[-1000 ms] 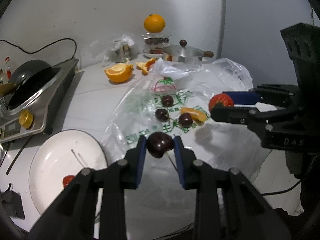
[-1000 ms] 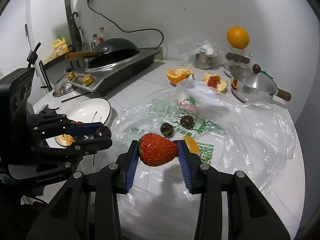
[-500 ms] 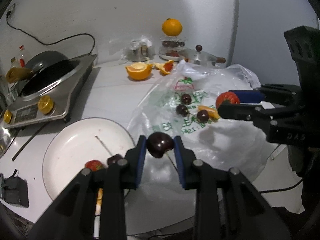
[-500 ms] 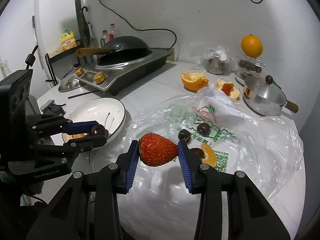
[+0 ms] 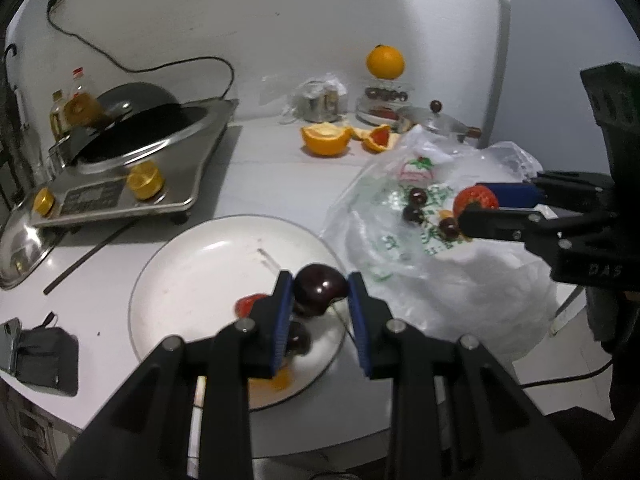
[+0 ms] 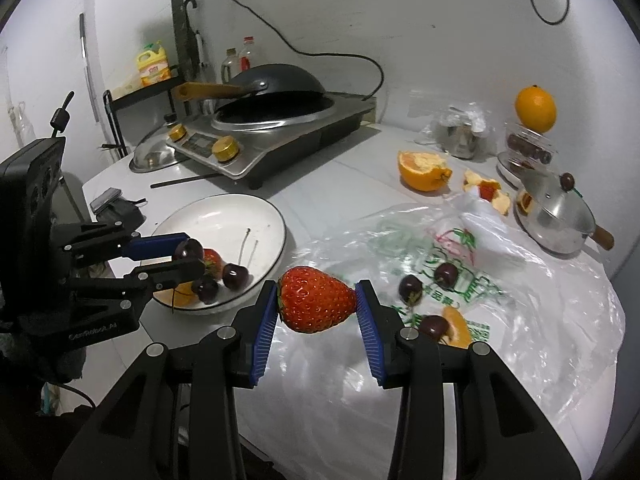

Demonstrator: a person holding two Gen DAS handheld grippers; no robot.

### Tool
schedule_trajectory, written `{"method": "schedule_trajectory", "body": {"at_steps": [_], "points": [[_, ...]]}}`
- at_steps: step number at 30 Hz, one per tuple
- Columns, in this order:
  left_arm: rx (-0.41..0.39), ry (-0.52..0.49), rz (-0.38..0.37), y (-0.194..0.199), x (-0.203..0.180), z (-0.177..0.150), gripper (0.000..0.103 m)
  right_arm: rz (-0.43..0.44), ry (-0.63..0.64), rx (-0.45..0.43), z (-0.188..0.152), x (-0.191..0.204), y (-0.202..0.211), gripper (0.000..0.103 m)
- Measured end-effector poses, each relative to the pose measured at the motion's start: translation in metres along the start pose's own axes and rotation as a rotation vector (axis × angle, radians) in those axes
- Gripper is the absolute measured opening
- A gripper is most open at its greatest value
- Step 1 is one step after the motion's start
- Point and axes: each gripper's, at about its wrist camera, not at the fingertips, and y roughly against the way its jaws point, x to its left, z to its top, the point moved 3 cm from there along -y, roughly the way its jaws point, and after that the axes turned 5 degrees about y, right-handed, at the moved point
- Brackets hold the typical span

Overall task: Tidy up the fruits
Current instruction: 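Carry the cherry and strawberry over the white plate with both grippers, then open the left gripper to release the cherry onto the plate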

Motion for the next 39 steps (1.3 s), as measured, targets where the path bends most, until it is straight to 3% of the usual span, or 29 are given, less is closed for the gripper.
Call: {"method": "schedule_trajectory", "body": {"at_steps": [21,39], "points": [[0.02,0.095,0.091,-0.011,0.075,-0.018,0.029,0.042,0.062,0.045,0.021,0.036,-0.034,0.042],[0.07,0.13,0.058,-0.036,0.089,-0.02,0.03,0.067,0.073,0.087,0.03,0.042,-0.067,0.042]]}}
